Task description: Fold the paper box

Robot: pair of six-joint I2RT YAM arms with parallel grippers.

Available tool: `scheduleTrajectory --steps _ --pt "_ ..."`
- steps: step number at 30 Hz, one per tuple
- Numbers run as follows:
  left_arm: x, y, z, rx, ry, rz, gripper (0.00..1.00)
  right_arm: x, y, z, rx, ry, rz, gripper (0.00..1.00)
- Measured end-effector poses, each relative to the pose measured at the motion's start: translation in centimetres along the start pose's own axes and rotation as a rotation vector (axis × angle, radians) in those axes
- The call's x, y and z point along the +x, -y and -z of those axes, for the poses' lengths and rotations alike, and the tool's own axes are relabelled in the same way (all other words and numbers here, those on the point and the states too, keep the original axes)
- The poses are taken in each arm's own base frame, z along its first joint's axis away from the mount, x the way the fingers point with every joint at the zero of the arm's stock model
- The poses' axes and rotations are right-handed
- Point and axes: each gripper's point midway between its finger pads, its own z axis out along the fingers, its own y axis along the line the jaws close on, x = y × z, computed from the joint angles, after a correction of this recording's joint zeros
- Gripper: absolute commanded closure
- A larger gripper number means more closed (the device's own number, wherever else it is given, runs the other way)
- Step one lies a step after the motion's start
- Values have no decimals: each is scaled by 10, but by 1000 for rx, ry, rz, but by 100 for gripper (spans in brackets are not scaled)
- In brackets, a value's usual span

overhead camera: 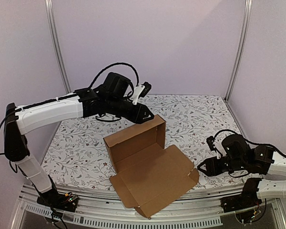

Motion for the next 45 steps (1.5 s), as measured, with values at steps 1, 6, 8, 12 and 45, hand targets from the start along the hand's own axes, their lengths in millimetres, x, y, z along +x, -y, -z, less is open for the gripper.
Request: scheduleTrajectory --steps 1,6,8,12,45 --pt "4 -2 1 -8 -7 1 68 5 1 -2 4 -21 -11 47" --pt "27 -12 9 -44 -35 10 64 25 7 -16 35 -126 -32 51" --pt "33 -14 13 -53 -41 14 61 30 7 -22 38 -161 -34 53" --pt "43 -20 23 -73 -39 24 58 39 5 -35 36 -218 -35 58" --pt "32 -48 122 -251 216 75 40 -62 -46 12 36 -51 294 100"
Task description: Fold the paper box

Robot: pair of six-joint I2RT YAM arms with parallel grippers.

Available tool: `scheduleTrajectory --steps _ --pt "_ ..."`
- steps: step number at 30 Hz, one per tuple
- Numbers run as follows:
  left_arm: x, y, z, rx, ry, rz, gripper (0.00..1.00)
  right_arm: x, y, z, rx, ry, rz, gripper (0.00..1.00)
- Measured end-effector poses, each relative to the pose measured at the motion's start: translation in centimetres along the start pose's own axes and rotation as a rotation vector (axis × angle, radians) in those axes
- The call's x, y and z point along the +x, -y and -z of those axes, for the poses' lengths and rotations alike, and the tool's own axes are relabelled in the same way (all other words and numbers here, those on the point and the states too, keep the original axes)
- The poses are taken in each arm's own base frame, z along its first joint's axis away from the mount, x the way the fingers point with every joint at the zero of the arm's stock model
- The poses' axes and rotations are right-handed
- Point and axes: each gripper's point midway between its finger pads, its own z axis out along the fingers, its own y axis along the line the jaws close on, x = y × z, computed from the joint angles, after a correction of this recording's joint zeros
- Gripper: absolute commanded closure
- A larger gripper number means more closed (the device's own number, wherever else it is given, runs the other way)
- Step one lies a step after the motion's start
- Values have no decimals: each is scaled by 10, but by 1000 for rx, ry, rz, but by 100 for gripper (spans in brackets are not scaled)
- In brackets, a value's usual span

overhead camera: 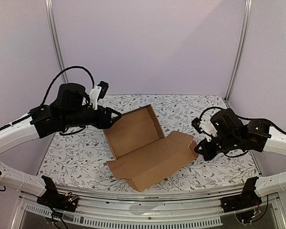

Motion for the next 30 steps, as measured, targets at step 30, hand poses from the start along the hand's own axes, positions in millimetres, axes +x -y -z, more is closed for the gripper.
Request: scheduleTrajectory --steps 30 --pt "-8 -13 -3 -69 46 20 37 -130 17 111 362 136 763 100"
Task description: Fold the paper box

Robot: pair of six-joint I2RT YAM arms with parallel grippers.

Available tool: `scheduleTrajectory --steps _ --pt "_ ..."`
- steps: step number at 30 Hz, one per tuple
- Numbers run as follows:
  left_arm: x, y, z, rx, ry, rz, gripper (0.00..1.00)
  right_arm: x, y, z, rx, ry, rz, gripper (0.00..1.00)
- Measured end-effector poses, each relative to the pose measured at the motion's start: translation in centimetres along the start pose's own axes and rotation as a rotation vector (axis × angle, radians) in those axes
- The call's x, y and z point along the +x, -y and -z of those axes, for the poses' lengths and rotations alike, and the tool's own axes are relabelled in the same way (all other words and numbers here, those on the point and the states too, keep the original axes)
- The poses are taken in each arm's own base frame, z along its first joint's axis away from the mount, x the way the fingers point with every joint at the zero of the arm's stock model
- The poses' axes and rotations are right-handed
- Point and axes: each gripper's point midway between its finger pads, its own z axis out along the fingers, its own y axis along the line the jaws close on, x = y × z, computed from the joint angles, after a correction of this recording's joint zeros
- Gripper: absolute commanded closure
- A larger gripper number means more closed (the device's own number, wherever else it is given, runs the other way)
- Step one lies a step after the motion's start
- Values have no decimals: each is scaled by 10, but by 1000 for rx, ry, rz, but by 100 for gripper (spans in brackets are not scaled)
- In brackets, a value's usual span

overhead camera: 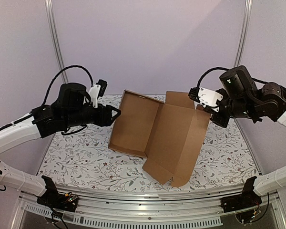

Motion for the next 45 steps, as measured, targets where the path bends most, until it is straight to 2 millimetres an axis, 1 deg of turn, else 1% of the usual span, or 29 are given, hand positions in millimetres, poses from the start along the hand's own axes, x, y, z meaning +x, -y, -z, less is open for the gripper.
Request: scheduleTrajectory --steps 7,12,13,16,21,24,29,34,38,39,42,43,45 --pt "-24 4 11 5 64 1 36 -14 -2 1 2 27 194 100" --pt "-38 0 26 -14 123 3 35 -31 -4 3 11 61 335 100" --pt "-41 -2 29 -21 134 1 35 -37 -3 3 14 67 364 100" --pt "-46 -5 33 -36 154 -2 36 -52 -5 -1 18 81 424 100" --pt "-50 -7 35 -49 163 -5 40 -68 -11 -11 13 91 499 100" --pt "-48 -9 34 -55 156 -4 44 -75 -14 -16 11 96 532 100" --pt "-41 -12 31 -66 133 0 50 -94 -12 -18 21 122 574 100" --pt "-15 -23 24 -99 70 11 57 -107 -12 -20 28 137 602 100" --pt "11 -34 20 -139 11 23 62 -111 -14 -26 23 133 617 100" --pt "15 -36 20 -147 3 28 64 -113 -15 -28 22 130 622 100" --pt "17 -40 22 -165 6 46 68 -118 -13 -31 36 125 629 93" --pt "20 -43 24 -174 7 52 69 -120 -12 -32 40 122 630 89" --pt "21 -45 26 -184 10 59 71 -124 -12 -34 48 122 629 75"
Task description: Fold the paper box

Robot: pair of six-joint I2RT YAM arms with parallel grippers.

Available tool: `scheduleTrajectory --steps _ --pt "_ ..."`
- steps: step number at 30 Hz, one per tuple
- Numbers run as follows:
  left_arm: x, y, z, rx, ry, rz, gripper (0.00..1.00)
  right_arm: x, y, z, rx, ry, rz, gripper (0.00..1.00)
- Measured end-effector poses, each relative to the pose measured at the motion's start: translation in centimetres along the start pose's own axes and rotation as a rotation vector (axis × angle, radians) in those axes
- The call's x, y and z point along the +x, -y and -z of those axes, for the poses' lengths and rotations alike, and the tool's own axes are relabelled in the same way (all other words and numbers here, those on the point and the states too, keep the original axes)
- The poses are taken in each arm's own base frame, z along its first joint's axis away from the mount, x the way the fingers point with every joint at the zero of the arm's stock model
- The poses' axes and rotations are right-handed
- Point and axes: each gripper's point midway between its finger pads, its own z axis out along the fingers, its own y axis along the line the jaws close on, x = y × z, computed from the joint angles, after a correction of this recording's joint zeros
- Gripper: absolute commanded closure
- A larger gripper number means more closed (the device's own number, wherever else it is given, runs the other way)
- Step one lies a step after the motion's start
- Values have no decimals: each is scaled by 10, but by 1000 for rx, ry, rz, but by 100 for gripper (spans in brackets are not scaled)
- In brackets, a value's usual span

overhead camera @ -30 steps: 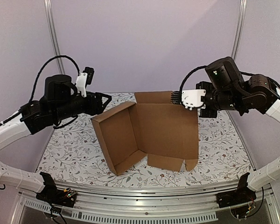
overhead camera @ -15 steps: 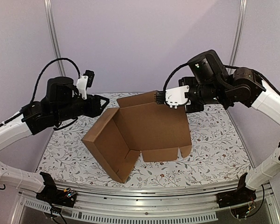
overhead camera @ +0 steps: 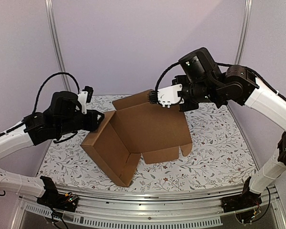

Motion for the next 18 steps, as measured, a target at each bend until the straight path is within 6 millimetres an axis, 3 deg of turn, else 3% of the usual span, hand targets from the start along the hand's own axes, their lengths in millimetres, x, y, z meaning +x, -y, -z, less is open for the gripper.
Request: scheduleTrajectory --steps 7,13,18 --pt "5 -10 1 -40 7 19 74 -9 11 -4 49 13 -33 41" --pt "25 -17 -6 -65 -39 16 75 -24 22 -1 82 92 -107 34" --pt "55 -27 -15 -95 -109 8 76 -33 32 17 101 188 -190 29"
